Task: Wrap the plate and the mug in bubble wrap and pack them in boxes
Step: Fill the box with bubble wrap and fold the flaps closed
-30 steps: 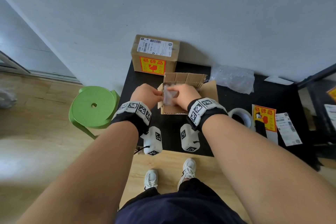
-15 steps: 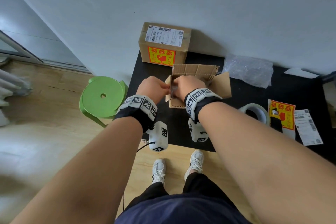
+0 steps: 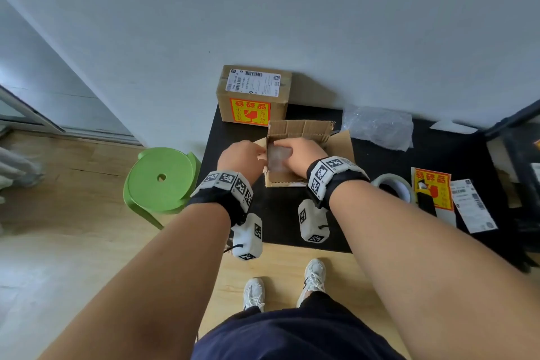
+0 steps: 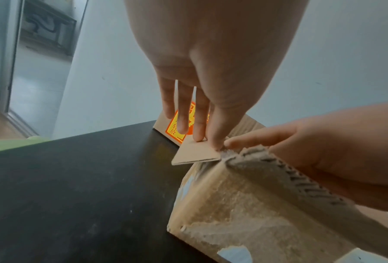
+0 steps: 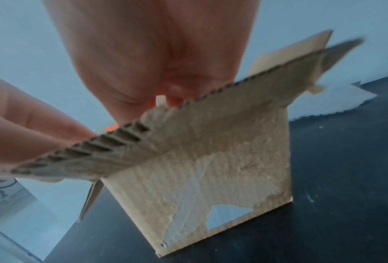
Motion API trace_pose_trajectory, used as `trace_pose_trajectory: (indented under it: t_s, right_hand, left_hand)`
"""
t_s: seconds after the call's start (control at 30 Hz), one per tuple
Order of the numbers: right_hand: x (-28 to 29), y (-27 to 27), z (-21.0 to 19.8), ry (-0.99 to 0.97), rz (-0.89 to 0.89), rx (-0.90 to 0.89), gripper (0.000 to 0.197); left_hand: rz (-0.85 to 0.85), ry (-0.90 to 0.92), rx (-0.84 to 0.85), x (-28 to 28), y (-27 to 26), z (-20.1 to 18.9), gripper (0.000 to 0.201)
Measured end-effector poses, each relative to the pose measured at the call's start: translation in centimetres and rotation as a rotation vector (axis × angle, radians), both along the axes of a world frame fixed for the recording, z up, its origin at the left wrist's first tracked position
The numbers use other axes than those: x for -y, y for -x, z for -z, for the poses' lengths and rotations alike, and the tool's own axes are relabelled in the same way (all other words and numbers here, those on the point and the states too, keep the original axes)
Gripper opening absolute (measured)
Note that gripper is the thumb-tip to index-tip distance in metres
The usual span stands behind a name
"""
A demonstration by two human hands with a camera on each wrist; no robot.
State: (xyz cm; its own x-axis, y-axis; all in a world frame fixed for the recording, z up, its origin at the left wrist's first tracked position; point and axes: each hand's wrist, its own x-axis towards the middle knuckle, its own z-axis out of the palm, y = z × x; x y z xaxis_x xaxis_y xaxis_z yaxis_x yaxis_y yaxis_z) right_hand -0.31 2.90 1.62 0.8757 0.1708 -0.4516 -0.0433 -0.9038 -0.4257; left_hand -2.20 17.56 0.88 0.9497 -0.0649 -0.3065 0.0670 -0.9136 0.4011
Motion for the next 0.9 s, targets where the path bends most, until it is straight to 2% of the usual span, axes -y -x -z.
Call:
trace_pose_trajectory:
  t_s: [0.1, 0.2, 0.37, 0.57, 0.73, 0.9]
  right_hand:
    - [1.6, 0.4, -1.2, -0.035, 0.087, 0.112, 0.041]
    - [3.6, 0.4, -2.4, -0.045, 0.251, 0.261, 0.037]
    - [7.7, 0.7, -3.6, -0.053, 0.455, 0.389, 0.036]
    - [14.7, 0.2, -2.9, -0.003, 0.506, 0.327, 0.034]
    - [21.0, -1.6, -1.6, 0.052, 0.532, 0.283, 0.033]
    - [26.9, -3.7, 0.6, 0.073, 0.524, 0.177, 0.036]
  left_hand:
    - [0.009, -0.024, 0.081, -0.1, -0.4, -1.0, 0.027]
    - [-0.004, 0.004, 0.181, 0.5, -1.2, -2.3, 0.03]
    - [0.068, 0.072, 0.305, 4.0, -3.2, -4.5, 0.039]
    - [0.185, 0.049, 0.35, 11.2, -5.6, -5.3, 0.043]
    - [0.237, -0.012, 0.298, 18.0, -7.7, -5.0, 0.05]
    - [0.278, -0.091, 0.217, 24.3, -9.4, -3.0, 0.053]
